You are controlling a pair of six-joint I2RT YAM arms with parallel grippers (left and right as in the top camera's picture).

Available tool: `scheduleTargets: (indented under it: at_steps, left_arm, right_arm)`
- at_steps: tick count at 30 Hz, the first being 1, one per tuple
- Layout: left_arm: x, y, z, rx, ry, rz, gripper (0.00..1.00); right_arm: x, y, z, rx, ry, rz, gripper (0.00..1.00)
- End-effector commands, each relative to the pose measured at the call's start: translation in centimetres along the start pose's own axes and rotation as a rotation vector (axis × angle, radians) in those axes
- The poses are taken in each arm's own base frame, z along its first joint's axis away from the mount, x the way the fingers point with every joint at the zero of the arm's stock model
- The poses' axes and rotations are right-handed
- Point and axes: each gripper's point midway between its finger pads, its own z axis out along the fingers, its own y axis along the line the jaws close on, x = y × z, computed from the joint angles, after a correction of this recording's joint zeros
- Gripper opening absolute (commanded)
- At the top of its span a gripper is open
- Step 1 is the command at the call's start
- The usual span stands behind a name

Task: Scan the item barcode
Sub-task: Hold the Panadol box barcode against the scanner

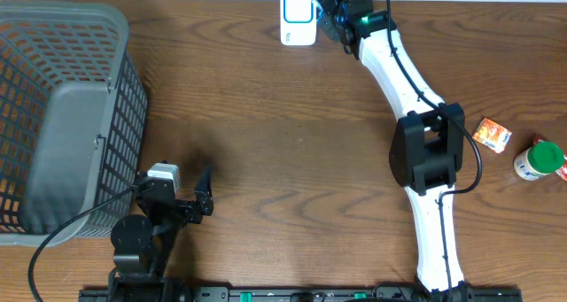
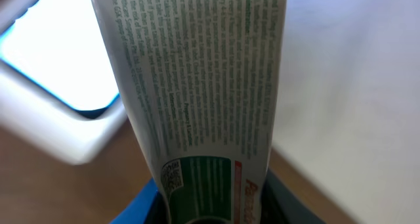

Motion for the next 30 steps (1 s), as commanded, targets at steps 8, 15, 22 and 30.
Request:
scheduleTargets:
  at_steps: [8,15,22,30]
  left_arm:
    - [0.0,-0.1,0.0,0.010,-0.001,-0.002,0.87]
    - [0.0,-0.1,0.0,0.010,-0.001,-0.002,0.87]
    - [0.0,-0.1,0.0,0.010,-0.001,-0.002,0.87]
    - [0.0,-0.1,0.0,0.010,-0.001,-0.002,0.87]
  right_arm:
    - [-1.2,-1.9,0.5,0.241,0.051,-0.254,0.33]
    - [-0.5,1.3,3.2,0.385,0.132,-0.412,0.26]
    - [1.0,0.2,3.2,0.509,0.243,-0.484,0.23]
    - [0.2,-1.8,1.9,0.611,0.280,-0.514,0.22]
